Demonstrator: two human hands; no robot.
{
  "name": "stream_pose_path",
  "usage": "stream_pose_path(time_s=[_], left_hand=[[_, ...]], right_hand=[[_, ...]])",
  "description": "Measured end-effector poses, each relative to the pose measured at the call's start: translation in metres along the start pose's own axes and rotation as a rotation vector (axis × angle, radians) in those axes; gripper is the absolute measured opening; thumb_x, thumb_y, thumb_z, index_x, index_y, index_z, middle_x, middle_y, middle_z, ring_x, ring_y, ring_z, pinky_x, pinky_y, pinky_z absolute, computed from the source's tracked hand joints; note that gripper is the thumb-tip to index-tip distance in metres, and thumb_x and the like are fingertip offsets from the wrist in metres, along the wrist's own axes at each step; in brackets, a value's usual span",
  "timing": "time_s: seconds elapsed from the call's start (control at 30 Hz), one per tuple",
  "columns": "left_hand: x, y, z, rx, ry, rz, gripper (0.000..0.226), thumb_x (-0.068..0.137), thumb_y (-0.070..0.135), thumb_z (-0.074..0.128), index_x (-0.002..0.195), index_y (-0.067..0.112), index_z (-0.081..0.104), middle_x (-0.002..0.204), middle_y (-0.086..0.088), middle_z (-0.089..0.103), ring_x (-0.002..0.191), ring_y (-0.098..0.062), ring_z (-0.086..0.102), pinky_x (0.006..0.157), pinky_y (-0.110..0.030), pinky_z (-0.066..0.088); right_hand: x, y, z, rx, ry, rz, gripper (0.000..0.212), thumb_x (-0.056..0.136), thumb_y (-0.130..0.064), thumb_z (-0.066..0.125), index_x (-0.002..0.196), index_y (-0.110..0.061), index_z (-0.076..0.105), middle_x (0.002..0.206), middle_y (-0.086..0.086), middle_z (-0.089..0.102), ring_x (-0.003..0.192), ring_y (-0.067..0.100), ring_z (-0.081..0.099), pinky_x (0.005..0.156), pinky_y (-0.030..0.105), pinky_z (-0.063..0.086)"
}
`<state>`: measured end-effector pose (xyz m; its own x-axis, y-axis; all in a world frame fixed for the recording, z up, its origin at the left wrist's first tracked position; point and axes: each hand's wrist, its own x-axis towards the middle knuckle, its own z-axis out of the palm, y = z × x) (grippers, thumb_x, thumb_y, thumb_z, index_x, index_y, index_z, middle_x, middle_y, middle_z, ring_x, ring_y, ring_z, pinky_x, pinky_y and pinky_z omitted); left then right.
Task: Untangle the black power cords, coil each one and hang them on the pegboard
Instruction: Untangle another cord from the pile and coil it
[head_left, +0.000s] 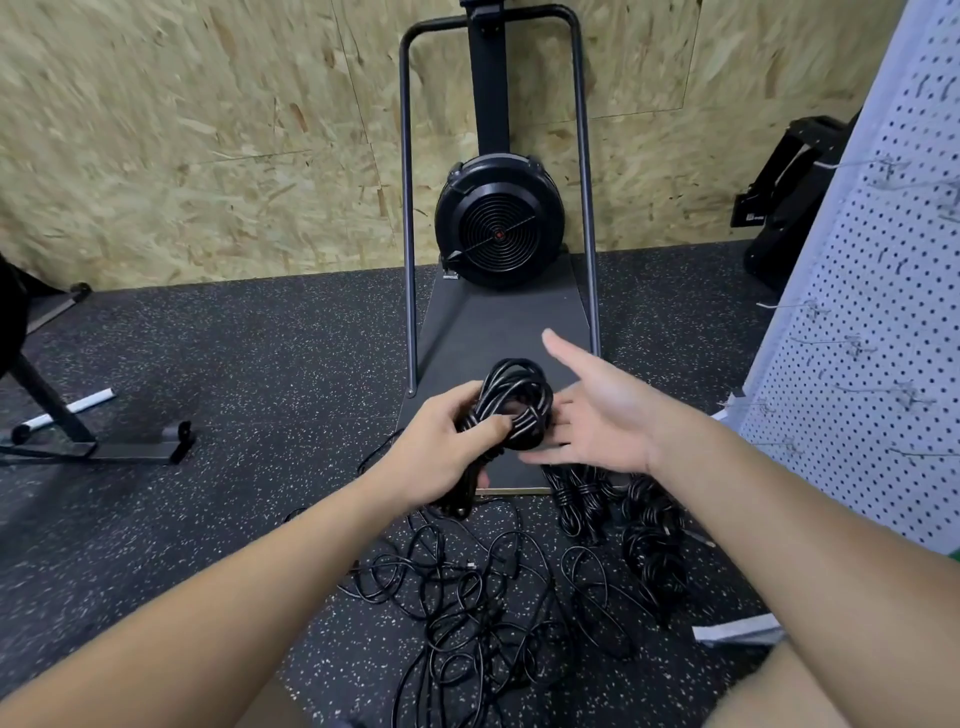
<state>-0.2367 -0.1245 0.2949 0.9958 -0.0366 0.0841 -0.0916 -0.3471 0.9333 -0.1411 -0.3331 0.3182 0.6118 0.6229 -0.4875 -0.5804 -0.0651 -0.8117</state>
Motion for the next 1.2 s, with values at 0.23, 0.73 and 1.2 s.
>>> stream_pose_path(time_s=[0.23,0.73,1.2], left_hand=[[0.000,0.005,0.008,0.062,-0.033,0.096,0.024,0.108,0.013,0.069,0.130,0.023,0.066,0.099,-0.008,0.075,0.062,-0.027,0.068,0.056,-0.044,0.061],[-0.004,0.024,0.057,-0.031,-0.088,-0.292,0.037,0.115,0.038,0.049,0.101,0.006,0.063,0.077,-0.015,0.073,0.054,-0.027,0.062,0.054,-0.029,0.050],[-0.009,0.002,0.043,-0.465,-0.160,-0.473,0.036,0.112,0.046,0.057,0.122,0.017,0.076,0.118,-0.010,0.081,0.100,-0.022,0.078,0.102,-0.049,0.058]], right_hand=[[0.000,0.002,0.006,-0.028,0.024,0.098,0.073,0.107,-0.073,0.038,0.138,-0.016,0.073,0.133,0.014,0.077,0.121,0.046,0.073,0.122,0.065,0.038],[0.027,-0.005,0.010,0.061,0.817,-0.322,0.048,0.115,-0.040,0.045,0.097,-0.006,0.074,0.083,-0.002,0.075,0.080,0.025,0.073,0.089,0.044,0.061],[-0.010,-0.016,-0.022,-0.298,0.013,-0.225,0.044,0.102,-0.018,0.078,0.133,-0.012,0.047,0.125,0.019,0.078,0.110,0.040,0.079,0.103,0.057,0.059]])
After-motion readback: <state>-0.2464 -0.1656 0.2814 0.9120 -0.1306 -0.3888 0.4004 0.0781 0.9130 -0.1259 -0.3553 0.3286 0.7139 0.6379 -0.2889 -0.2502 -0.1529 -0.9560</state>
